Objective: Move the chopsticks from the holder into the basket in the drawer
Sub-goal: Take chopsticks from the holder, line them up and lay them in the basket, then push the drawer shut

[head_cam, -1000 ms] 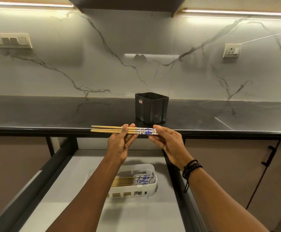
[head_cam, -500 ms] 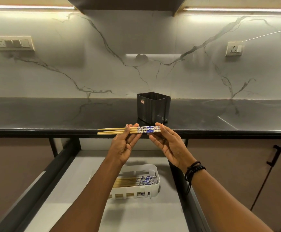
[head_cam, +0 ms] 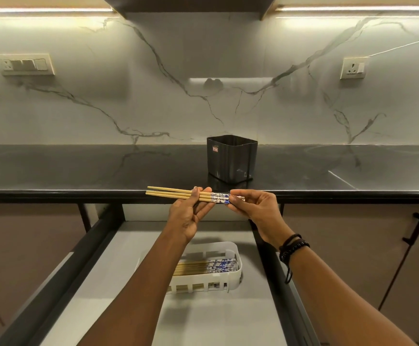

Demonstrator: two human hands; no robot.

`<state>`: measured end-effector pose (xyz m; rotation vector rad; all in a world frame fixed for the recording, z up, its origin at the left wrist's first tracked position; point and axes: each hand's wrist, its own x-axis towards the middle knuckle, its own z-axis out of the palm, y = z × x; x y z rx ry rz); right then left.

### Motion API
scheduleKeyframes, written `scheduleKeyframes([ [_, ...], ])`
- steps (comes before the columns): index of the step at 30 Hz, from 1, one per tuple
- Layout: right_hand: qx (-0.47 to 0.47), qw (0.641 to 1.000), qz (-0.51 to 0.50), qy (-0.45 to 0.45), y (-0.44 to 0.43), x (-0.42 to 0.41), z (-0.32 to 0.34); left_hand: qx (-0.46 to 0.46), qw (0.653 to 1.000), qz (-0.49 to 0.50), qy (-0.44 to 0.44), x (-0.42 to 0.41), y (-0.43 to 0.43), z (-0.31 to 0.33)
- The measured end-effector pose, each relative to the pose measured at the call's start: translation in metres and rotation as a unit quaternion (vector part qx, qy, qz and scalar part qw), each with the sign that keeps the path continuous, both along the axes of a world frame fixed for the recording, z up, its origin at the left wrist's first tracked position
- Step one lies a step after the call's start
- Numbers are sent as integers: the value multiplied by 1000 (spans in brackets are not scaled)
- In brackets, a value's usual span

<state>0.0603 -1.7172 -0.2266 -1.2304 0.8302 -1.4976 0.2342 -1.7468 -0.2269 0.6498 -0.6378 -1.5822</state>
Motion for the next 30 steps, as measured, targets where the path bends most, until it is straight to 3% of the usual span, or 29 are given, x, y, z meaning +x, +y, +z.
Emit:
scheduleKeyframes([
  [3,55,998,-3,7,-5,-8,-3,27,999,23,-27,9,-2,1],
  [6,107,994,-14,29,-11,-22,-8,91,989,119,-11,31,-8,-1],
  [9,158,986,-13,58,-15,-31,-16,195,938,259,-124,55,-13,-8],
  [12,198,975,11,96,-18,-31,-26,203,904,320,-195,63,-13,-11],
  [22,269,944,63,181,-24,-6,-69,208,910,229,-275,59,-22,-22],
  [24,234,926,67,288,-24,-3,-74,191,906,209,-314,56,-22,-24],
  [27,135,871,46,469,-22,2,-74,98,887,175,-417,48,-23,-26],
  [30,86,864,24,495,-17,3,-60,-52,834,110,-539,41,-15,-22],
])
